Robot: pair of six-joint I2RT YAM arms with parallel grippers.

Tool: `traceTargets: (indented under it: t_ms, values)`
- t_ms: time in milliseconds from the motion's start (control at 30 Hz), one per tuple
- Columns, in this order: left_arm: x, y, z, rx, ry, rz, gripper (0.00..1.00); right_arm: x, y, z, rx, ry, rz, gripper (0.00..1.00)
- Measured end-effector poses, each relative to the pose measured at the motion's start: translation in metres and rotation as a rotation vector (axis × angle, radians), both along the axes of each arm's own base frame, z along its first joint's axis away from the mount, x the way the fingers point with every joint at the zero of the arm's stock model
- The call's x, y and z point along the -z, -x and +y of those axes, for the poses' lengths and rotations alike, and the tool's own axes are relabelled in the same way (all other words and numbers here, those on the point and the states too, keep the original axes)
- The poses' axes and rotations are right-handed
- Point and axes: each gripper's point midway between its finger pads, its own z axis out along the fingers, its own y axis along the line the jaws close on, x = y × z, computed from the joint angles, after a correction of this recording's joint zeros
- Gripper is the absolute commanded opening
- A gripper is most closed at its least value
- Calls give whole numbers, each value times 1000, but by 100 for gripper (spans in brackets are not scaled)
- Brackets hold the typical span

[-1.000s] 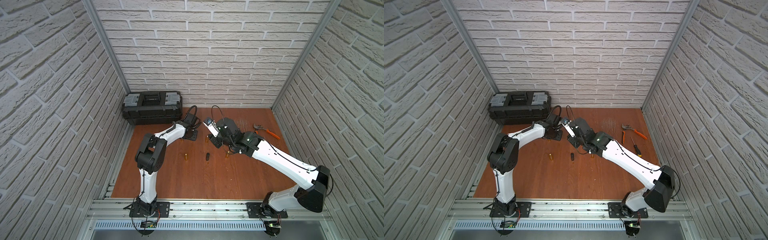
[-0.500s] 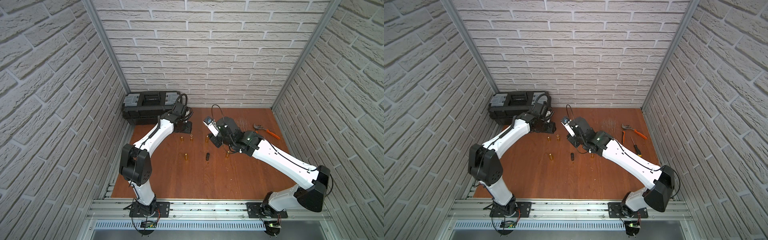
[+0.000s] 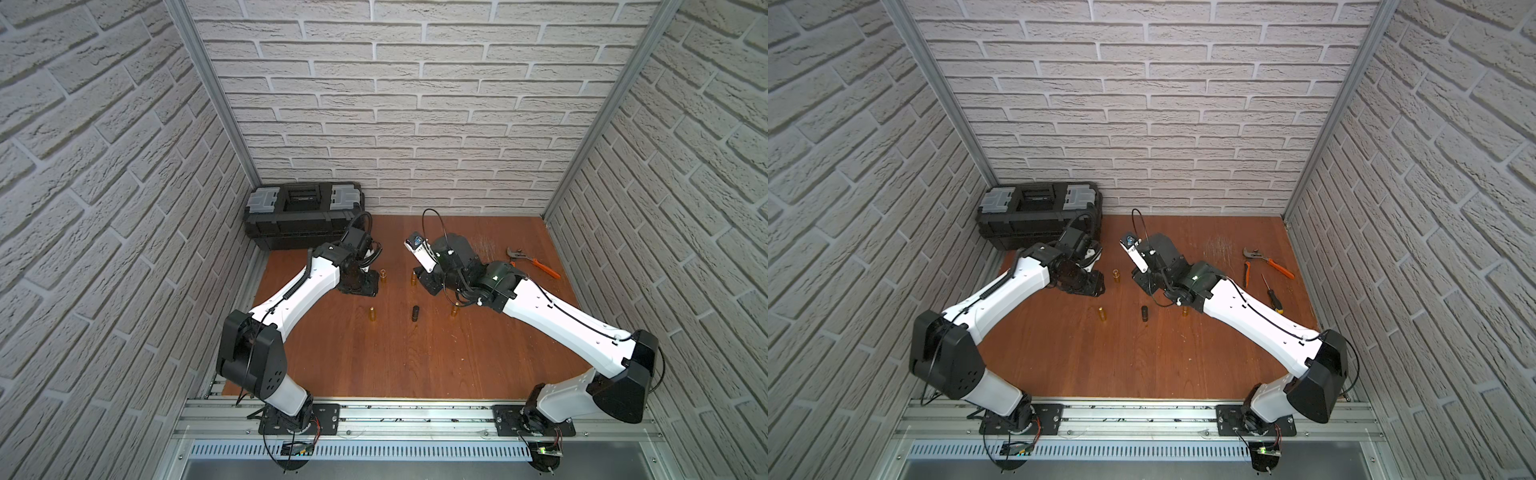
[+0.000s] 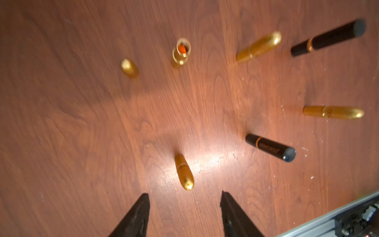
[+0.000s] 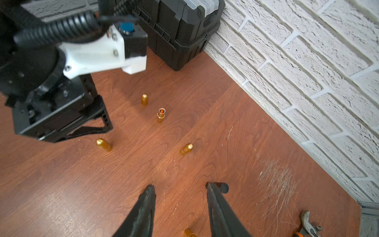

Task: Open the lipstick cap
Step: Pick up the lipstick at the center of the board.

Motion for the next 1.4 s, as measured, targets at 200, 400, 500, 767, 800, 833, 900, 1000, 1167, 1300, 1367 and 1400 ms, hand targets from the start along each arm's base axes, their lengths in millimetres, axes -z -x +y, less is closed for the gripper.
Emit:
traceTargets:
  t_ms: [200,400,500,767,800,833,900,1000,1167,1300,1367,1400]
  values:
    - [14,18,-11,33,-17,41,57,14,-3,5,-6,16,30,43]
    - [30,25,-18,53,-60,70,56,15,-3,6,-8,18,33,43]
    - [39,28,-18,57,-86,85,55,16,-3,6,-7,19,34,43]
    - [62,28,-13,47,-133,110,49,18,-4,7,-5,19,38,43]
    - [63,27,-13,47,-136,110,49,17,-4,7,-4,17,37,43]
    - [64,26,-13,45,-139,109,48,17,-4,7,-4,14,36,43]
    - [66,24,-13,44,-142,105,48,17,-4,8,-3,13,35,43]
    - [69,23,-13,43,-148,104,46,16,-5,8,-3,12,34,43]
    - [77,20,-12,39,-160,114,42,16,-5,8,-3,11,33,43]
    - [79,19,-12,35,-162,116,36,16,-5,8,-3,11,33,43]
    - [79,18,-11,32,-163,116,32,16,-5,8,-3,12,33,43]
    - [79,18,-11,33,-163,116,31,16,-5,8,-3,12,33,43]
